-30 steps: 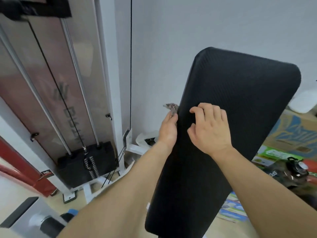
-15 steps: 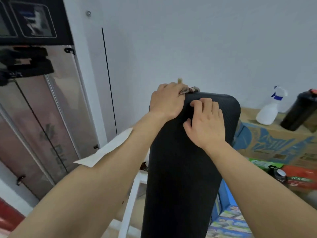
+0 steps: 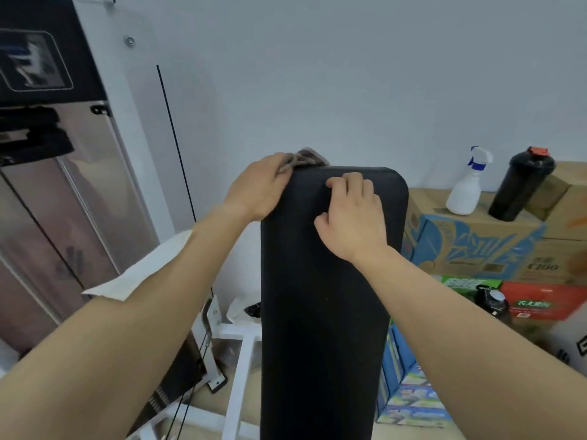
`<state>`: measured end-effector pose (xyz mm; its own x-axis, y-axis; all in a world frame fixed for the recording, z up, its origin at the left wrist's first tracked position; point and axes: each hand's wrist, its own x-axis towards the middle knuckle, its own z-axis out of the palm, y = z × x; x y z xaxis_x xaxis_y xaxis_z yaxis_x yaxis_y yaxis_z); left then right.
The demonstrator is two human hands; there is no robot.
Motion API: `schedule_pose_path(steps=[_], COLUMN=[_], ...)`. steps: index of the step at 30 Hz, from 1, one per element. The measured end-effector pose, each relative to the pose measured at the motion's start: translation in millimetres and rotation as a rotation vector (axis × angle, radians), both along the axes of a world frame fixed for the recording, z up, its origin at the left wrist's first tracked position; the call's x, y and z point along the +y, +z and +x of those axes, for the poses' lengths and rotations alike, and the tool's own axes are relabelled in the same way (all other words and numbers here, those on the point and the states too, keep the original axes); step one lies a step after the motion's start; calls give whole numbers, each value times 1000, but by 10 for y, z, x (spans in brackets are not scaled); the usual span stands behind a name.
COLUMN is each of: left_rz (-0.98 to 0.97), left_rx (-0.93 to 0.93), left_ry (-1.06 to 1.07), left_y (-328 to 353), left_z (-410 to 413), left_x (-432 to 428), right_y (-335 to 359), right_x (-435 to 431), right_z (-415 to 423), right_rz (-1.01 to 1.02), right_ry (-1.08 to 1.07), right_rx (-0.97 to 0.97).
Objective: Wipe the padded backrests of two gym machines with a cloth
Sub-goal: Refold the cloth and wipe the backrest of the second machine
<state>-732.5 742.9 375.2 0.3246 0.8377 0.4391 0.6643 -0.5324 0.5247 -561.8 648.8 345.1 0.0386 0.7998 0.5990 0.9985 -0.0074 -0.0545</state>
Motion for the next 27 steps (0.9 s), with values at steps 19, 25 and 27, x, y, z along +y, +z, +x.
schedule_pose_path(steps=[19, 25, 27], left_rz=[-754, -814, -825], left_rx=[-165, -168, -141], left_ry=[19, -295, -339], left_y=[-2117, -1581, -1489], left_z=[-774, -898, -911], left_x=[-1490, -1880, -2016], right_y=[-1446, -1410, -1322], right_x=[-815, -1305, -1474], right_z=[-518, -813, -811], right_rz=[-500, -730, -713], right_ry=[234, 323, 308], right_rx=[329, 606, 600])
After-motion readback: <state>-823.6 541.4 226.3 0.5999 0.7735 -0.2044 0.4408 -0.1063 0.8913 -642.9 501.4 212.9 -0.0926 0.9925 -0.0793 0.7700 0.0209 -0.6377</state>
